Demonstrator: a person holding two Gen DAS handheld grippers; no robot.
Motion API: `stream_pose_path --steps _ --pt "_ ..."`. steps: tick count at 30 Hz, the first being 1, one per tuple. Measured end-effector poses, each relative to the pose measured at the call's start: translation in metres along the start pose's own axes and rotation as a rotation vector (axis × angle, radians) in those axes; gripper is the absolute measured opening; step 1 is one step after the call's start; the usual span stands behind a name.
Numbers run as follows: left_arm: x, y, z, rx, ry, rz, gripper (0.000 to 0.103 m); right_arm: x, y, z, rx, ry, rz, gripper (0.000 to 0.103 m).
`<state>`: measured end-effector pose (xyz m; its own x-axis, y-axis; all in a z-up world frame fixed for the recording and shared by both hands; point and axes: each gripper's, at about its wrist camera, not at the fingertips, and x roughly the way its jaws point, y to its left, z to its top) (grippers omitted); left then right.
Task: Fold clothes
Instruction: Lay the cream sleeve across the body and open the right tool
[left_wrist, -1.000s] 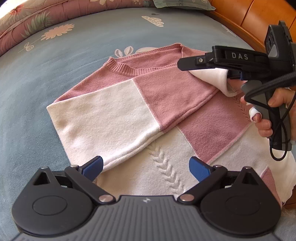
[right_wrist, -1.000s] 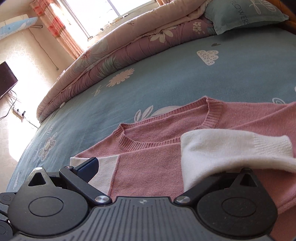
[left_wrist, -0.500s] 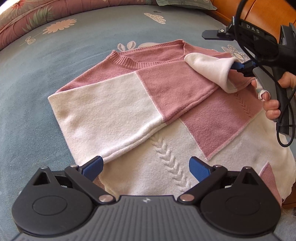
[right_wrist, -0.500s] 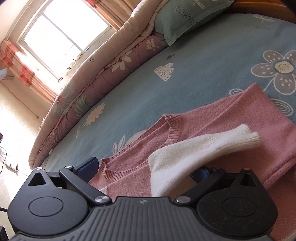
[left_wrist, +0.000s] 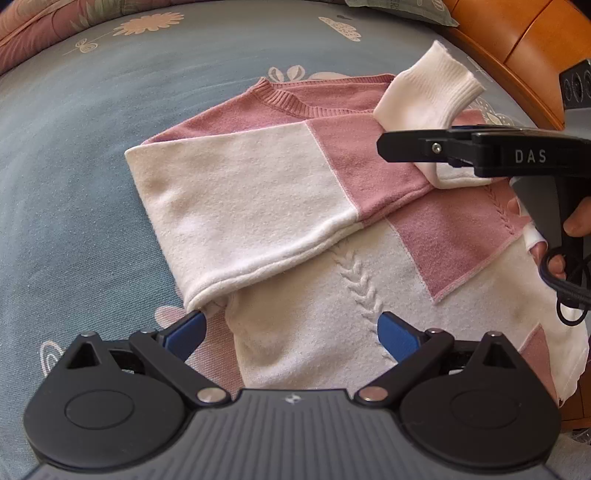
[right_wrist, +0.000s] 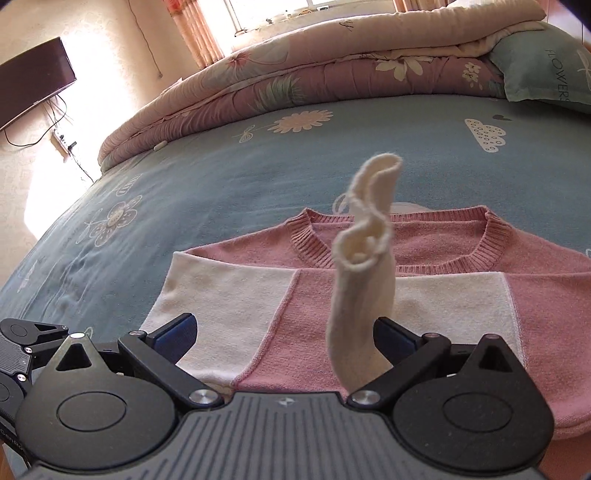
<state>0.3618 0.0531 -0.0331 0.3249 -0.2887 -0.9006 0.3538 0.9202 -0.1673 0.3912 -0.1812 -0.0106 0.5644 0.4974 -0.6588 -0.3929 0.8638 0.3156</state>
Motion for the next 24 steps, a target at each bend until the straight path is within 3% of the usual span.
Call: stream_pose_path --steps 10,19,24 --pt "-0.003 0.002 -0.001 -0.002 -0.003 0.014 0.099 -0.002 0.013 0.007 -0.046 -0.004 0.015 0.103" --pt "-0.005 -0.004 0.011 0.015 -0.010 0.041 0.099 -0.057 -0.036 -0.014 0.011 -0.002 -0.161 0.103" --pt "-0.005 -0.029 0.037 0.054 -0.061 0.026 0.099 -0.089 -0.078 -0.049 0.069 0.072 -0.251 0.103"
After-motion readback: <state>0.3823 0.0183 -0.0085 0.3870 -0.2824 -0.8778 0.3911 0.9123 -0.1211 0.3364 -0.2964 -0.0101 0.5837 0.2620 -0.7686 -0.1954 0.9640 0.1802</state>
